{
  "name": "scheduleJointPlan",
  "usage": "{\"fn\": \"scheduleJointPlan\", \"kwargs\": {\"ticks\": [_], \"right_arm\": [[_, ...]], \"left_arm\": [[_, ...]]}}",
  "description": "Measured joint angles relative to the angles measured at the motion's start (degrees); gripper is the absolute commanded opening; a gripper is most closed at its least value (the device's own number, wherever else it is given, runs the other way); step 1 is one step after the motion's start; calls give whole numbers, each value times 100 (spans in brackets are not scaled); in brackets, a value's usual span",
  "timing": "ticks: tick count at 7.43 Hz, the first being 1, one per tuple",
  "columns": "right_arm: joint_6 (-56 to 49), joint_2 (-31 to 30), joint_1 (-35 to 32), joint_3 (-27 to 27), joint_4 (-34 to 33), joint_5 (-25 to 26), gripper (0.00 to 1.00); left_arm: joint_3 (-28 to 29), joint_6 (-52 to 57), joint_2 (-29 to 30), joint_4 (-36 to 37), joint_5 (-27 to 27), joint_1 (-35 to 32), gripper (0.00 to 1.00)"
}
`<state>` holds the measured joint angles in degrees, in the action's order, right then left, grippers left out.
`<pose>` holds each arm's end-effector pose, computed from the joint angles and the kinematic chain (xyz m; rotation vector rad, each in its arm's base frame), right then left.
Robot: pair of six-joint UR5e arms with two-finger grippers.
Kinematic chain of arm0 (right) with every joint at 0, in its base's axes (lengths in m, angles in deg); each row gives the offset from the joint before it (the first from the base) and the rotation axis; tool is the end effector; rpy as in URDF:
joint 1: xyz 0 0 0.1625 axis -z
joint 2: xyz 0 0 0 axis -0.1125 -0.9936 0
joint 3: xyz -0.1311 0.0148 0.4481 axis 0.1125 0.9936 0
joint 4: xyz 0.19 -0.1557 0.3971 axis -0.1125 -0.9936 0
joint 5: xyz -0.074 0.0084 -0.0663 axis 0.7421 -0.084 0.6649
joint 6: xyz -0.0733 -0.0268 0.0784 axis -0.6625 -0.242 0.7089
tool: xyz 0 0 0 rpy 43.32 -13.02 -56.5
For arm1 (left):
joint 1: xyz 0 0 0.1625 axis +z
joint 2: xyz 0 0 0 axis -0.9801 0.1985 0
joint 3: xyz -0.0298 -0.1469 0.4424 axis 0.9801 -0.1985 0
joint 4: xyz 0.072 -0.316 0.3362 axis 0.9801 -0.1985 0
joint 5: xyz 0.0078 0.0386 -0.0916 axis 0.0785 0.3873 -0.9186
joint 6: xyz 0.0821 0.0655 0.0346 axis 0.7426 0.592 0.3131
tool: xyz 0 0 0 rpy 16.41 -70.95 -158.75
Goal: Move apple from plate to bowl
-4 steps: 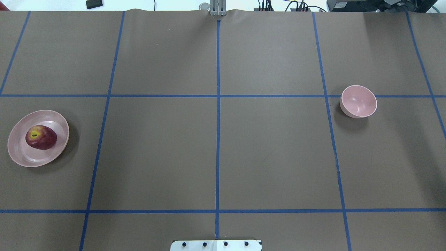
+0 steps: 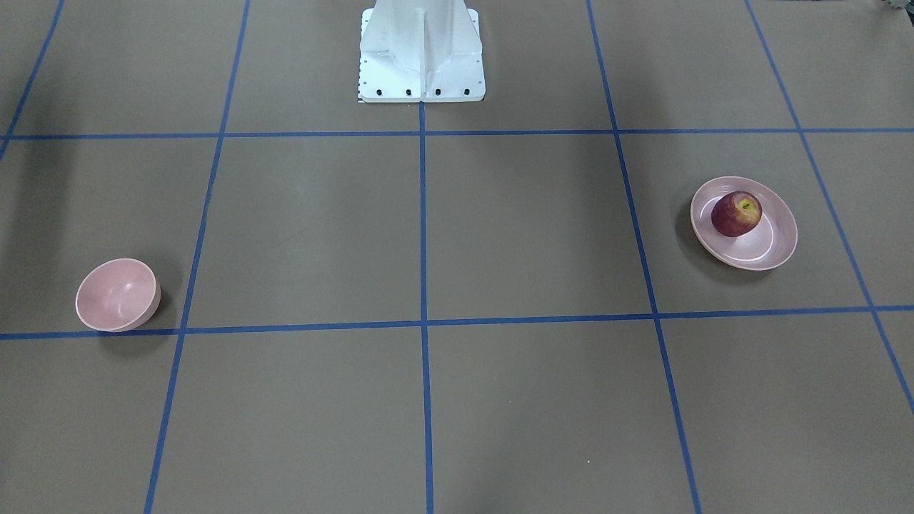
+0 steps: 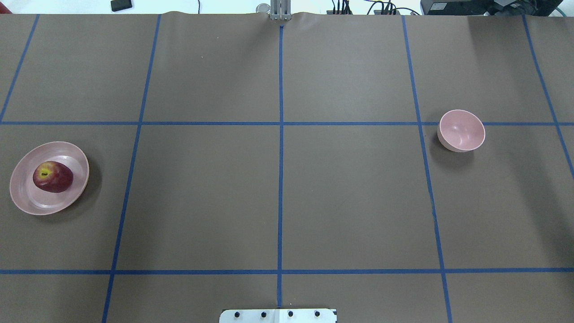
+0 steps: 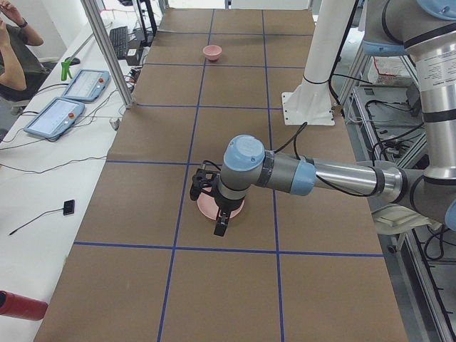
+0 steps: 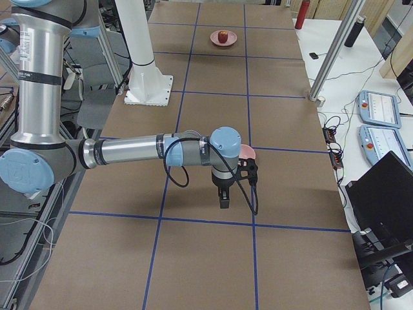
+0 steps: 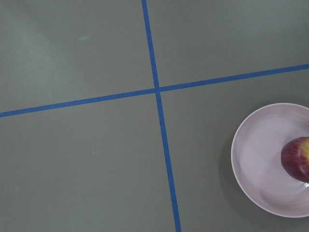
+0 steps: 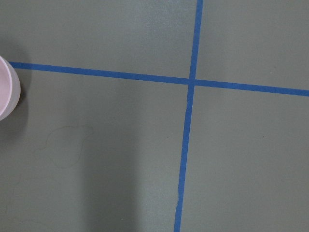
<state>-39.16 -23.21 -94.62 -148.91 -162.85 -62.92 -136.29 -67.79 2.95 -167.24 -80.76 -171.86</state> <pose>0.0399 -0.4947 0.6329 0.0697 -0.7780 -0.0786 -0.0824 -0.4278 0.6060 0.2533 0.7387 0.0639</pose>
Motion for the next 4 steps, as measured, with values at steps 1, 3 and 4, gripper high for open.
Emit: {"fn": "scheduleJointPlan", "kwargs": {"ticks": [1,3,4], "right_arm": [[-17,5,0,-6,1,0,100],[-27,18,0,-19,2,-23,100],[-27,20,0,-27,2,-66,100]], "left_arm": [[-6,-4,-3,-14,1,3,98],[-22,-28,-5,-20,5,5,98],[-36,-30,-5,-24,0,6,98]]}}
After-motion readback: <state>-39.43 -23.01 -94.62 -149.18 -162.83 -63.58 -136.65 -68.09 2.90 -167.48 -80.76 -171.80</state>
